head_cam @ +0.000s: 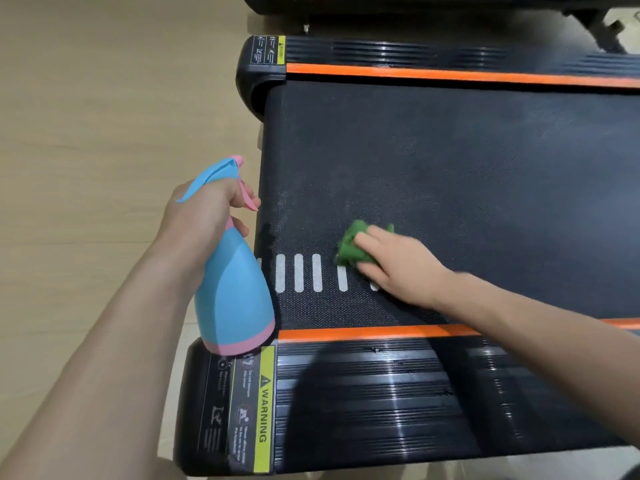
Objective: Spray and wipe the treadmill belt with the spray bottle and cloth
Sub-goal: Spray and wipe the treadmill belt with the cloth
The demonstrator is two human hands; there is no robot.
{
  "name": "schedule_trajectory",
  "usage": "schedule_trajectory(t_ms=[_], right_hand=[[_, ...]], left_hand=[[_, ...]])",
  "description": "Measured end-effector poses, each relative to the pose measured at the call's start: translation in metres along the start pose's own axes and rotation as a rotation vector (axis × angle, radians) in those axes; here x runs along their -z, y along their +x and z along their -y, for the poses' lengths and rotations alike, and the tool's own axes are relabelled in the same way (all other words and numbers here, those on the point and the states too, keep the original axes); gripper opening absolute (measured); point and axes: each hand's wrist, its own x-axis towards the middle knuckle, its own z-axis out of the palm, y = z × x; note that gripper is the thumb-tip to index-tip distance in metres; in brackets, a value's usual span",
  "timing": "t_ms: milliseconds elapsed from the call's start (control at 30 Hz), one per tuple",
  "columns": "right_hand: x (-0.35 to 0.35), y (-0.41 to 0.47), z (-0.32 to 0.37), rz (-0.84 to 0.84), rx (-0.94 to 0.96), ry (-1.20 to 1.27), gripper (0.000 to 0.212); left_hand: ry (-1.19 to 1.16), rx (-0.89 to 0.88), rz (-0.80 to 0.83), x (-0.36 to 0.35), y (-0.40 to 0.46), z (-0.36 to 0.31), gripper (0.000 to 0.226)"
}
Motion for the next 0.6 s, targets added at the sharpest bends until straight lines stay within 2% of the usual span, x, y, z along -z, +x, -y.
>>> schedule_trajectory(t_ms=[133, 200, 267, 300, 400, 467, 600], right_hand=[[0.013, -0.05, 0.006, 0.221, 0.175, 0.066, 0.028], [0.016, -0.04, -0.007, 0.252, 0.24, 0.02, 0.027], [0.01, -0.021, -0.02, 0.194, 0.245, -0.009, 0.026], [0.006, -0.01, -0.023, 0.138, 0.195, 0.002, 0.026], [-0.002, 0.023, -0.02, -0.019, -0.127, 0.048, 0.024], [-0.003, 0.034, -0.004, -0.048, -0.175, 0.063, 0.024], [-0.015, 0.044, 0.067, 0.037, 0.137, 0.147, 0.026]], left_hand=[[0.028, -0.002, 0.004, 0.002, 0.001, 0.003, 0.044], [0.034, -0.011, 0.002, 0.001, 0.0, 0.002, 0.046], [0.041, -0.012, 0.009, -0.001, 0.001, 0.0, 0.049], [0.044, -0.011, 0.011, -0.001, 0.001, -0.001, 0.048], [0.045, -0.032, 0.022, 0.0, -0.002, -0.002, 0.051], [0.045, -0.041, 0.011, 0.002, -0.003, -0.004, 0.048], [0.039, -0.062, -0.066, 0.014, -0.003, -0.009, 0.052]])
